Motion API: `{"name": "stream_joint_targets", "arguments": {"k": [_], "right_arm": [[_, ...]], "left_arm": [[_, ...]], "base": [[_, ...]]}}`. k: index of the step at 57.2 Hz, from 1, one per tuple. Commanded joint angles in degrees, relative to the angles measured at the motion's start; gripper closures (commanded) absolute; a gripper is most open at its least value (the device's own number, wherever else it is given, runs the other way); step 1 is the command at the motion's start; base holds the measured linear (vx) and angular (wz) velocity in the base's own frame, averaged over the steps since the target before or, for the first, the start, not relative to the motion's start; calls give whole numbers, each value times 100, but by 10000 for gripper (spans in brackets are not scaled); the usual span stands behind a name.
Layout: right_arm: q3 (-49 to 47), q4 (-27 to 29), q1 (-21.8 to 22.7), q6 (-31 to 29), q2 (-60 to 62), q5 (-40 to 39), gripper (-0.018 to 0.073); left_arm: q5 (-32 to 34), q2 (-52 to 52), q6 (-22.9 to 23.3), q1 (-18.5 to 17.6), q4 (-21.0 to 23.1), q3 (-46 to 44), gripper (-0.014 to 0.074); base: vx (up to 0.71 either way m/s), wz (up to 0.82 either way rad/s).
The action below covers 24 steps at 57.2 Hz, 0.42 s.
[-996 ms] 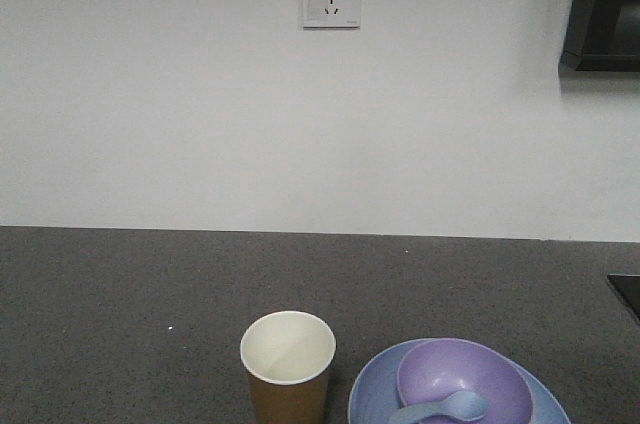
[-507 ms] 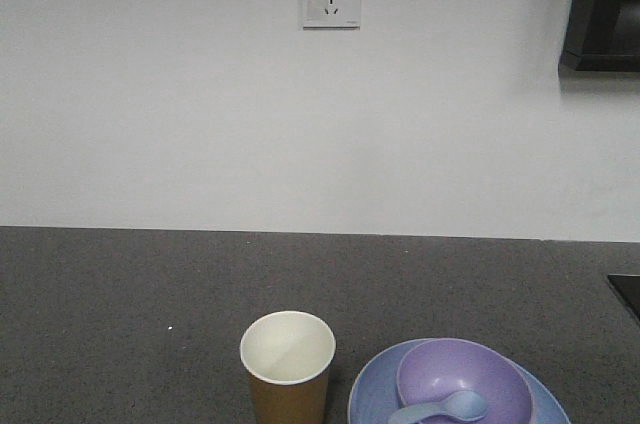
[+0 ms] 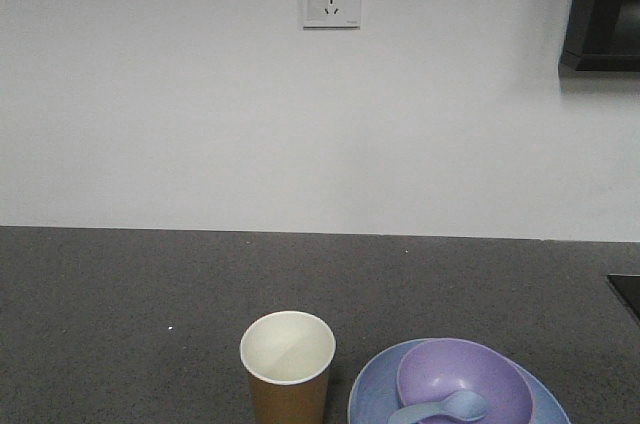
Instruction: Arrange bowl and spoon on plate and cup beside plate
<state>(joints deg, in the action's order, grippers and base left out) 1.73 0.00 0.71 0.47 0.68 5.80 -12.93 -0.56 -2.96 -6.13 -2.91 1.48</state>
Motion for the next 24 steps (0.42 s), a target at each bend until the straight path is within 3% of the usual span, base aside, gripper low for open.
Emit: {"name": "stream_joint_targets", "arguments": {"k": [1, 24], "right_arm": [[22, 0, 35, 5, 25, -484, 568], [22, 0, 35, 5, 25, -484, 568]], "left_arm": [[435, -42, 19, -6, -7, -148, 600], [435, -42, 19, -6, -7, -148, 600]], "base": [[0, 0], [0, 0]]}}
